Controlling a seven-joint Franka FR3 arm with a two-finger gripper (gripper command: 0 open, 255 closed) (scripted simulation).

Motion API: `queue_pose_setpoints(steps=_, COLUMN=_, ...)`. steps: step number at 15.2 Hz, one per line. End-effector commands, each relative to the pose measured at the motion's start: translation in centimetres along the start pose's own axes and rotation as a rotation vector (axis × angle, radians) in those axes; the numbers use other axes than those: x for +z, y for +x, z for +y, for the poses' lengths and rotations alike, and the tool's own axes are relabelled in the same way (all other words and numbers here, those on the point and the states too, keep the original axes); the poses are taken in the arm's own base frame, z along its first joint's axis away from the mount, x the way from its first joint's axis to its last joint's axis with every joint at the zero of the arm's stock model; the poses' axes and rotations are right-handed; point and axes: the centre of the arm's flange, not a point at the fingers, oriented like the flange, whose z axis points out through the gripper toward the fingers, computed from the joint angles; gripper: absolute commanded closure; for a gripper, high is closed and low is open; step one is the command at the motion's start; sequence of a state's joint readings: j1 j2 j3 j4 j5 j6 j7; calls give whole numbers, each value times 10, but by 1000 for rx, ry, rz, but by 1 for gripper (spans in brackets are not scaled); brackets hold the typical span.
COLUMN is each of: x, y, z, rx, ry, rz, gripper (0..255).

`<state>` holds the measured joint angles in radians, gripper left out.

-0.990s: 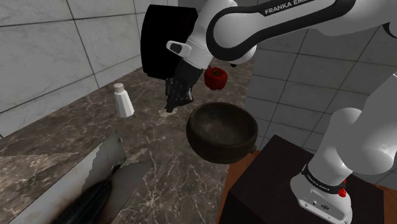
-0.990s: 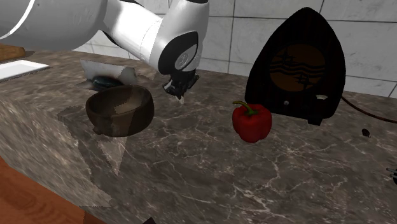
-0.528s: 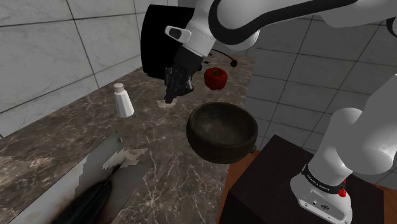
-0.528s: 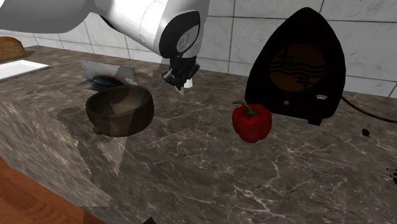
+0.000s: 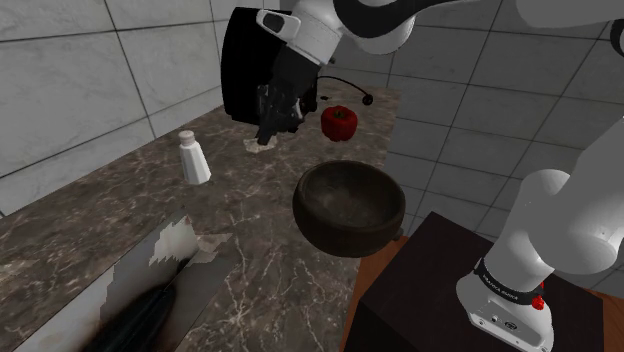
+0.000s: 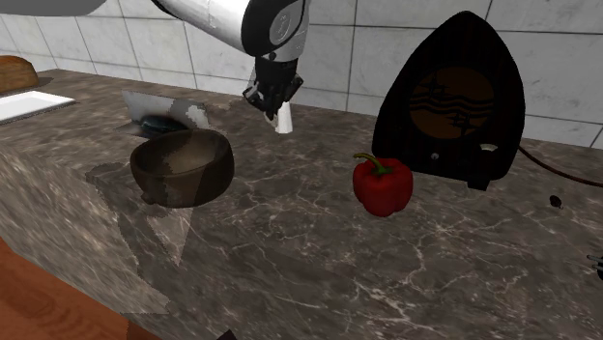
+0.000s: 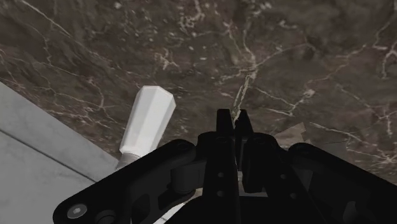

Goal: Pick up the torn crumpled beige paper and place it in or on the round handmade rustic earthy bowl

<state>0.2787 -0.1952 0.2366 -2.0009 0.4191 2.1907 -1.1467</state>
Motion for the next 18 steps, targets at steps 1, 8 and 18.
queue_pose_setpoints(steps=1, x=-10, y=4, z=1, rx=0, ry=0, rz=0, gripper=255)
queue_pose_setpoints(steps=8, x=-43, y=21, z=7, rx=0, ry=0, rz=0, gripper=255)
queue_pose_setpoints(steps=18, x=-89, y=45, z=15, rx=0, ry=0, rz=0, gripper=255)
